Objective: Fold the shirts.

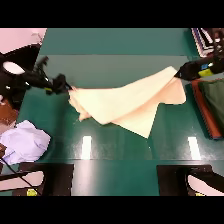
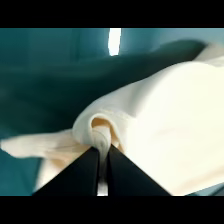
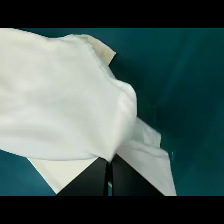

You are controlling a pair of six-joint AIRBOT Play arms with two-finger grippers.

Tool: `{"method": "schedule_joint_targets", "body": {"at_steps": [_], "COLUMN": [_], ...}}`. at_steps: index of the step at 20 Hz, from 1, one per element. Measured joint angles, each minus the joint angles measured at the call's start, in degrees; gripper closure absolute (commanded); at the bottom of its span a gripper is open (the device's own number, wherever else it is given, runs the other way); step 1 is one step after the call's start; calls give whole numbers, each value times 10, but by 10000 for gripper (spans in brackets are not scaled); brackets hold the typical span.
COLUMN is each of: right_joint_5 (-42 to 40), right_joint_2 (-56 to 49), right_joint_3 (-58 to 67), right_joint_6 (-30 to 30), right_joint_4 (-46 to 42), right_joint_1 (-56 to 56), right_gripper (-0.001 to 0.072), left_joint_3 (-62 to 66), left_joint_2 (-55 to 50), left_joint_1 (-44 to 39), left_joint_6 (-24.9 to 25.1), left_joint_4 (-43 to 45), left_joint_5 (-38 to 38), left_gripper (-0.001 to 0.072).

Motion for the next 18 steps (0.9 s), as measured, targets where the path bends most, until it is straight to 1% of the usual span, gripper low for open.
{"method": "schedule_joint_targets", "body": {"at_steps": [5, 8, 11, 14, 18], "right_joint_5": [16, 23, 18, 8, 13], "right_joint_2": [2, 22, 68, 113, 117], "right_joint_3": [149, 221, 241, 247, 286], "right_joint_6": [-5, -5, -5, -4, 0], "right_joint_4": [-2, -9, -43, -86, -119], "right_joint_1": [-1, -1, -1, -1, -1], "right_gripper": [698, 698, 699, 701, 701], "left_joint_3": [144, 219, 268, 301, 330], "left_joint_2": [131, 211, 275, 311, 326], "left_joint_1": [4, 5, 5, 5, 5], "left_joint_6": [11, 16, 17, 3, -14], "left_joint_4": [0, 0, -1, 0, 5], "left_joint_5": [-3, -5, -11, -24, -37], "left_gripper": [679, 679, 680, 680, 680]}}
